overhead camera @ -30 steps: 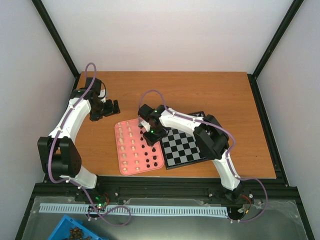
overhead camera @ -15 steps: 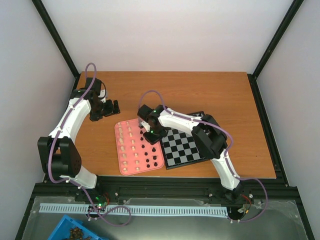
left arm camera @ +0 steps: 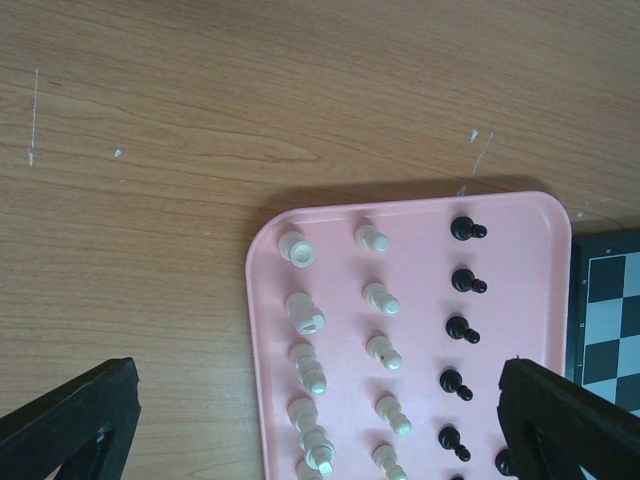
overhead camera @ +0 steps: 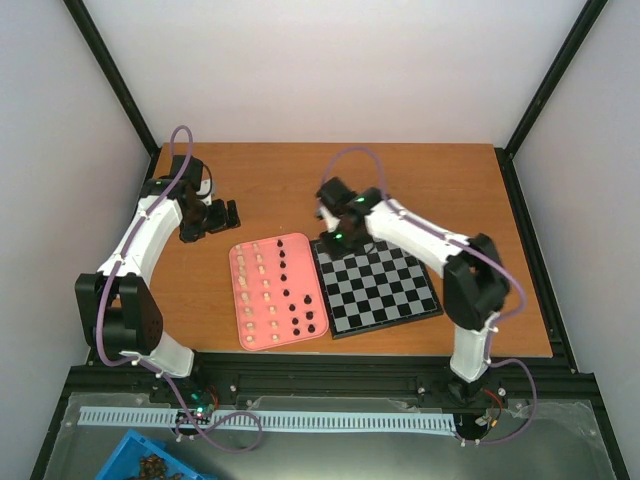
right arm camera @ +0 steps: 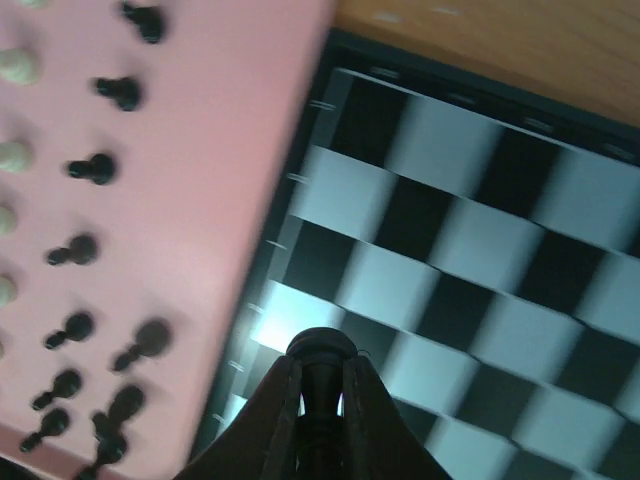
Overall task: Set up the chess pieces on the board
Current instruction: Pick up the chess piece from the storage box, then place the chess piece on the chessboard.
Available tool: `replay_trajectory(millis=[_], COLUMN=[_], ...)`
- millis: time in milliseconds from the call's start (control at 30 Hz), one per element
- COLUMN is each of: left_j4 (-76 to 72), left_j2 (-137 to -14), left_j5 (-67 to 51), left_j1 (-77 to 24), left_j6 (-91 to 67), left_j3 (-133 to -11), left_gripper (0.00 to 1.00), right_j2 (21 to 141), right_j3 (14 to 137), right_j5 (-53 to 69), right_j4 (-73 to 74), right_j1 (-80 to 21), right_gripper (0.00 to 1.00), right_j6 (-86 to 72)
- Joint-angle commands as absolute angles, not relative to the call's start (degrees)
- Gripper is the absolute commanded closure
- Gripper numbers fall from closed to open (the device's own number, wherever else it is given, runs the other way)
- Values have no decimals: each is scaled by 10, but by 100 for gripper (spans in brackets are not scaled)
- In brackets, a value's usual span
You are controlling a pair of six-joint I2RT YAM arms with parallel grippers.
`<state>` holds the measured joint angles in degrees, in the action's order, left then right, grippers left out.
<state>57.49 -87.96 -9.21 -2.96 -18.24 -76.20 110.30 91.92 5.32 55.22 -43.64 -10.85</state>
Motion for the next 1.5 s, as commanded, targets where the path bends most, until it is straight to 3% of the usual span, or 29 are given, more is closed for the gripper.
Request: replay_trajectory(millis=[0, 200, 567, 1467], left_j4=[575, 574, 571, 577], left_j2=[-874, -876, -882, -889], left_j5=[-96, -99, -102, -90], left_j1=[-33, -33, -33, -33], left_j6=[-184, -185, -185, -181], left_j3=[-770, -769, -768, -774], left_gripper=[0, 0, 0, 0], right_j2=[1019, 923, 877, 962], right_j3=[833, 702, 623, 624], right_j5=[38, 26, 9, 13], right_j4=[560, 574, 562, 488], right_j1=[-368, -274, -149, -122], right_gripper=[97, 97, 97, 95], right_j6=[-139, -146, -117, -101])
